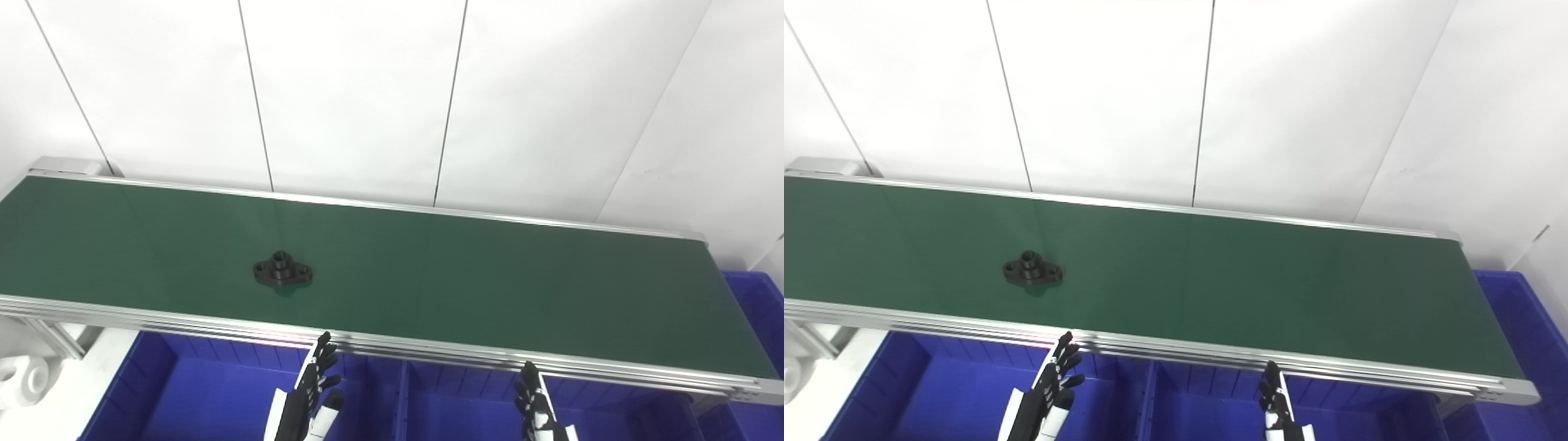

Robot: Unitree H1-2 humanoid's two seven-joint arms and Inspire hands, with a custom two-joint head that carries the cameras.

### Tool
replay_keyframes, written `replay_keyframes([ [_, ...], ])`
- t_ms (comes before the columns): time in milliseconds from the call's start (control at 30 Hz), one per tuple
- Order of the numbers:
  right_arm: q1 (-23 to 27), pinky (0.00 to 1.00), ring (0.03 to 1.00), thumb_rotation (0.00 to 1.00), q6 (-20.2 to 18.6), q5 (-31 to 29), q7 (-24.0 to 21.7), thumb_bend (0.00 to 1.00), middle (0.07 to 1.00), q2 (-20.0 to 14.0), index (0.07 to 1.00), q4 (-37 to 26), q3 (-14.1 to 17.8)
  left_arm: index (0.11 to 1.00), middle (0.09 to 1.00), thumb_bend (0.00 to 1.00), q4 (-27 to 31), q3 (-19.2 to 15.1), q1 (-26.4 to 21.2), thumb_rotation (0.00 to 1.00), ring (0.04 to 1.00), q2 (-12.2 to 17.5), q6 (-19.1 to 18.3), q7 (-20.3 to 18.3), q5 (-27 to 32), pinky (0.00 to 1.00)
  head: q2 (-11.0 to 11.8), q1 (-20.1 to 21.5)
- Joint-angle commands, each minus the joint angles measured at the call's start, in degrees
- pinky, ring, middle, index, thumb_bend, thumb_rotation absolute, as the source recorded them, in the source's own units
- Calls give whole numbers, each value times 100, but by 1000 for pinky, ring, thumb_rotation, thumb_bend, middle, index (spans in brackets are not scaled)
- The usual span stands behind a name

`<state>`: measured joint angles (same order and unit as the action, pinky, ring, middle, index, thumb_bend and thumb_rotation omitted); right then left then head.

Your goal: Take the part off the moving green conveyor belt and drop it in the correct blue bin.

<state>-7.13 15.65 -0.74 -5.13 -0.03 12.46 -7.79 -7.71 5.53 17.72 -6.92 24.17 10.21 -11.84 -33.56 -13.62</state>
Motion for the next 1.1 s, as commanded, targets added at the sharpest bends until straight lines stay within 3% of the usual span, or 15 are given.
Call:
replay_keyframes([
  [0,64,1000,986,1000,291,3,-75,827,1000,-30,1000,-281,5,949,930,845,243,43,-38,951,905,-63,165,68,-130,819,-28,3],
  [133,57,1000,984,992,301,17,-141,801,1000,-141,1000,-467,-7,965,944,806,310,77,-6,985,919,-135,126,99,-261,850,-219,-40],
  [300,-21,940,941,872,237,197,-136,820,965,-300,970,-1026,-6,981,958,782,408,155,18,1000,932,-254,37,74,-292,902,-359,40],
  [400,4,904,913,822,80,655,40,808,933,-352,952,-1512,43,984,961,781,422,178,2,1000,930,-294,-7,69,-362,906,-415,109],
  [433,38,861,875,738,21,841,113,802,894,-360,929,-1670,69,987,963,777,410,183,-8,1000,933,-304,-12,72,-377,905,-415,110],
  [500,239,817,842,665,-9,1459,332,796,866,-367,912,-1940,120,990,965,764,375,197,-42,1000,937,-327,-27,61,-360,909,-424,120],
  [567,592,786,822,593,-268,1957,433,817,854,-326,897,-2123,128,990,965,736,337,208,-77,1000,940,-356,-51,58,-352,915,-434,157],
  [600,802,766,823,510,-454,2153,422,829,867,-311,889,-2174,107,987,963,712,315,211,-93,1000,942,-368,-59,64,-358,914,-438,178],
  [767,1936,674,793,390,-1506,3148,155,880,888,-328,888,-2117,-157,990,966,728,259,249,-160,1000,948,-395,-121,51,-368,927,-487,270],
  [967,3036,561,754,394,-2194,4074,18,936,870,-326,882,-1394,-659,993,967,724,319,288,-153,1000,954,-409,-134,41,-359,942,-543,302],
  [1033,3295,510,689,386,-2267,4250,2,949,840,-314,869,-1161,-807,992,965,725,346,299,-145,1000,956,-413,-154,22,-331,946,-558,308],
  [1067,3408,417,582,374,-2313,4336,-5,945,825,-303,863,-1059,-883,992,965,728,368,306,-138,1000,957,-417,-175,14,-325,944,-587,339],
])
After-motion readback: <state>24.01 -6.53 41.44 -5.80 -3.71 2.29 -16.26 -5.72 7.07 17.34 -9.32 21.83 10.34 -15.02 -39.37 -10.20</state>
